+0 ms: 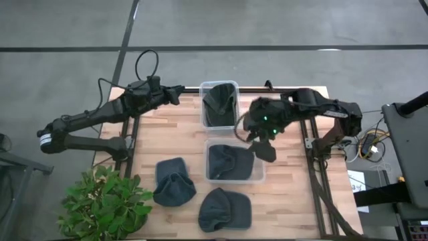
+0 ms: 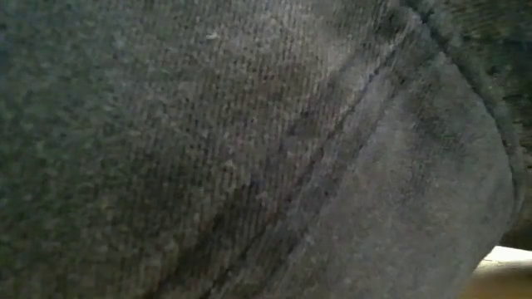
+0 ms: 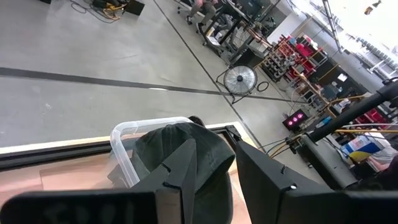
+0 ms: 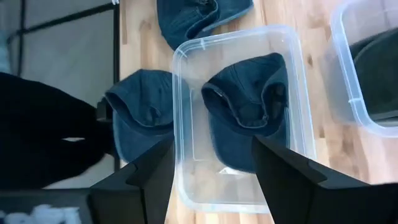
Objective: Pick & Place hat
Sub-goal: Put the bottom blue cap into the bottom transparent bin
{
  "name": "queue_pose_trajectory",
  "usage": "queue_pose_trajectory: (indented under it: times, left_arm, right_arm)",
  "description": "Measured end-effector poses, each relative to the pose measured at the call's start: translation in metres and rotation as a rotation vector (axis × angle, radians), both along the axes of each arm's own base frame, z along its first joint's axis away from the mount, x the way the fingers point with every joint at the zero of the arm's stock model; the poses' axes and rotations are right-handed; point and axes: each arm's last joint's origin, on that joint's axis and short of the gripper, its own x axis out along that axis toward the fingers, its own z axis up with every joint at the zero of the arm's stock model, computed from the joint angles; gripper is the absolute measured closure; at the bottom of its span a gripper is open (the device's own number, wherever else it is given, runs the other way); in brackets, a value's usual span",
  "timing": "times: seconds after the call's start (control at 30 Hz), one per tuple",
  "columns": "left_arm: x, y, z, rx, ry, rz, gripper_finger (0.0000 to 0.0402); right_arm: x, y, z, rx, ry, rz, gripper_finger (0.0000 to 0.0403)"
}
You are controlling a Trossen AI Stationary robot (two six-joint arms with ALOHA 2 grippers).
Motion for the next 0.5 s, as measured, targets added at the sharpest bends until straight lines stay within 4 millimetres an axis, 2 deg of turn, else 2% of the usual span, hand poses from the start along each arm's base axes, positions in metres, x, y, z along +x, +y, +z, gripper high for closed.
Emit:
queue_pose_trajectory:
  times: [0.27,0.5]
  left_arm:
    - [0.000,-0.001,0.001,-0.090,-0.074,-0.023,0.0294]
    - [0.000,-0.002,0.001,-0.189,-0.153,-0.015,0.0294]
  right_arm:
    - [-0.011,0.059,-0.005,-0.176,-0.018,0.110,0.0200]
    - [-0.011,0.105,-0.015,-0.237,-0.068,0.063,0.0200]
